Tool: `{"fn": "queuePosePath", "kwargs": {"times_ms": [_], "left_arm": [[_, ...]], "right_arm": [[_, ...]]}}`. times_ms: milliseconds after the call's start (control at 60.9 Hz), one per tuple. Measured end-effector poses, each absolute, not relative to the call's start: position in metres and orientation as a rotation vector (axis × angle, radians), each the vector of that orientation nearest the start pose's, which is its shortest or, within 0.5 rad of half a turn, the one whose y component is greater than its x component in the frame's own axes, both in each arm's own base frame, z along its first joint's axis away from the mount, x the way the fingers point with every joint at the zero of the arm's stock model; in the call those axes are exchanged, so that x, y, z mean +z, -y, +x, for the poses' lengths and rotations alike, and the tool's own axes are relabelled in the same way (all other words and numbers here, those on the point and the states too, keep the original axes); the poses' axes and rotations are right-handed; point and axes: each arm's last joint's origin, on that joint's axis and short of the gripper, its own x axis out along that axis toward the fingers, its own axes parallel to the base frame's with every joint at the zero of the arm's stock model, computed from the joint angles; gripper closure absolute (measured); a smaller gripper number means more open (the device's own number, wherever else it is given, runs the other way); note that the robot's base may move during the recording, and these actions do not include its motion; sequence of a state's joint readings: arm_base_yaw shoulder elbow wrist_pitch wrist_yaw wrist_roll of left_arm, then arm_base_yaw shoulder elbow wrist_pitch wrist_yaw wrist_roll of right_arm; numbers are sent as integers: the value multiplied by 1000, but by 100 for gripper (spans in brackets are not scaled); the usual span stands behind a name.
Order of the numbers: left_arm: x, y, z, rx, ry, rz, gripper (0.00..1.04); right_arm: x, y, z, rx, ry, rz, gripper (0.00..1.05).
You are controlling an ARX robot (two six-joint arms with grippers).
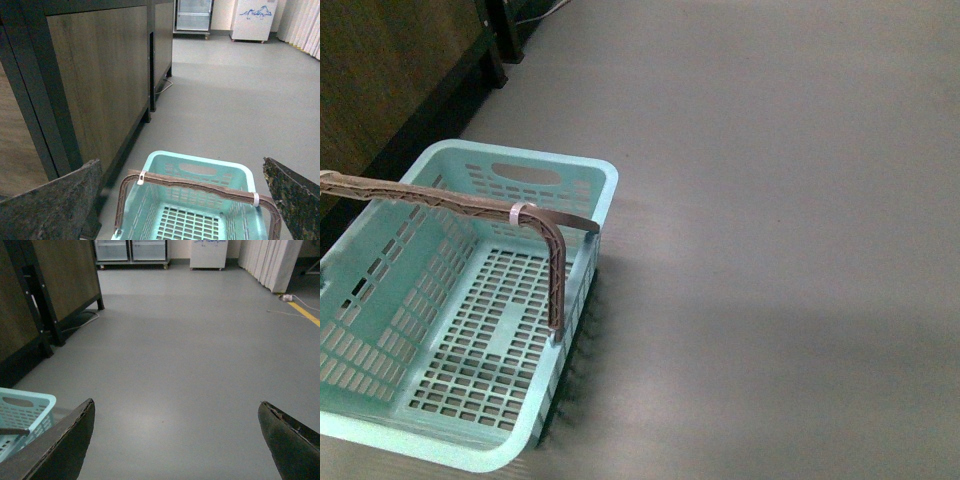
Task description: Pick lemon and mango into basket
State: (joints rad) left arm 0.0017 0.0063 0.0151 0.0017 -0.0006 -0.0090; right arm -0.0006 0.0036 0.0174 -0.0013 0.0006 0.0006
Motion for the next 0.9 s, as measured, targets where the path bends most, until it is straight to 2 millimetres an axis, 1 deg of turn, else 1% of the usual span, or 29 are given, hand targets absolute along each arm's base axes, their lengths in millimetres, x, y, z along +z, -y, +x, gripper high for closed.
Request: {"fn": "queuePosePath", "kwargs": {"times_ms": [492, 525, 558, 607, 640, 738, 804, 902], "left_arm": [[168, 0, 97, 8, 2, -20, 7], [168, 0, 97, 41, -76, -70, 7], [168, 1, 98, 88, -228, -157, 7], [167, 3, 102, 114, -375, -263, 7], [166, 4, 105, 131, -417, -336, 7], [166, 6, 116, 165, -457, -572, 7], [166, 6, 124, 179, -459, -669, 7], [161, 5, 137, 190, -485, -788, 7]], "right_arm": [[169, 0, 97, -1, 12, 1, 9], [169, 0, 97, -1, 12, 0, 9], [169, 0, 97, -1, 12, 1, 9], [169, 0, 97, 0, 12, 1, 9], [169, 0, 97, 0, 12, 1, 9], [169, 0, 97, -1, 12, 1, 9], [169, 0, 97, -1, 12, 1, 9], [169, 0, 97, -1, 12, 1, 9]]}}
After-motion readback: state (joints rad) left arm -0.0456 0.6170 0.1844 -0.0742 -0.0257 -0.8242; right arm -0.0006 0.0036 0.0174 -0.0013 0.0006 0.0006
